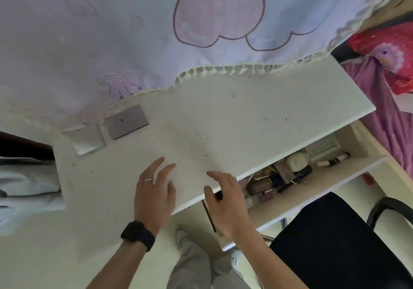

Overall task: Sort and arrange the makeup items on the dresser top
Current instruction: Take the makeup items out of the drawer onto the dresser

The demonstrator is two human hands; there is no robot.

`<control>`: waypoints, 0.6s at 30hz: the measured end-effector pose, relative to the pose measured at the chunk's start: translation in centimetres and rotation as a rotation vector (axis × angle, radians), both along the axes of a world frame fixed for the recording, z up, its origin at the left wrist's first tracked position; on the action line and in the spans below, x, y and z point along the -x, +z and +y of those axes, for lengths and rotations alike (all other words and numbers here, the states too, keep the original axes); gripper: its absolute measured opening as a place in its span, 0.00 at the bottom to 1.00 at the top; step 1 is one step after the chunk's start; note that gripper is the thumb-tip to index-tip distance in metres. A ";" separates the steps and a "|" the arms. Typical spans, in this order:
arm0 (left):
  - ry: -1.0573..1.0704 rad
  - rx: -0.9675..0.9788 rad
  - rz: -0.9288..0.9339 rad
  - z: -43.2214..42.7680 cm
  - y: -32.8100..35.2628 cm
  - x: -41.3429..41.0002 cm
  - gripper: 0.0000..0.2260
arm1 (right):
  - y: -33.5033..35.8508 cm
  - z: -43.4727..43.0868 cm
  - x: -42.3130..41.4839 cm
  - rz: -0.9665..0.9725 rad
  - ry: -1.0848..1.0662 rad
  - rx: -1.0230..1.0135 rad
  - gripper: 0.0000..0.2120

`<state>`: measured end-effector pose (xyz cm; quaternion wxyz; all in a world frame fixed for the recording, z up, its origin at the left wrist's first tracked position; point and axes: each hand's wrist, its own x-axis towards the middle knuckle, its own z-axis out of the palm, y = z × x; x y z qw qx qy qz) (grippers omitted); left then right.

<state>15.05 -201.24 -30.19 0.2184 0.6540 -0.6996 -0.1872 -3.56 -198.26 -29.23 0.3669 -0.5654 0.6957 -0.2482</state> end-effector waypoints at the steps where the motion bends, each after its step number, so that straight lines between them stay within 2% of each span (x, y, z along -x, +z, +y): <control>1: -0.067 0.001 0.039 1.3 -0.2 2.3 0.21 | -0.6 2.6 2.3 0.048 -0.040 -0.021 0.15; 4: -0.286 -0.052 0.147 4.5 -1.3 8.6 0.20 | -2.8 8.8 9.0 0.246 -0.092 -0.070 0.12; 7: -0.390 -0.253 0.187 6.0 -3.0 14.0 0.16 | -3.8 11.5 13.7 0.454 -0.066 -0.126 0.13; 9: -0.391 -0.398 0.124 6.0 -4.5 17.2 0.16 | -4.3 11.8 15.7 0.523 -0.054 -0.083 0.12; 12: -0.422 -0.508 0.010 4.5 -6.8 21.5 0.20 | -5.1 10.6 18.2 0.565 -0.096 -0.091 0.11; 18: -0.504 -0.465 -0.308 1.3 -10.5 27.2 0.23 | -6.3 5.8 23.2 0.626 -0.049 -0.319 0.22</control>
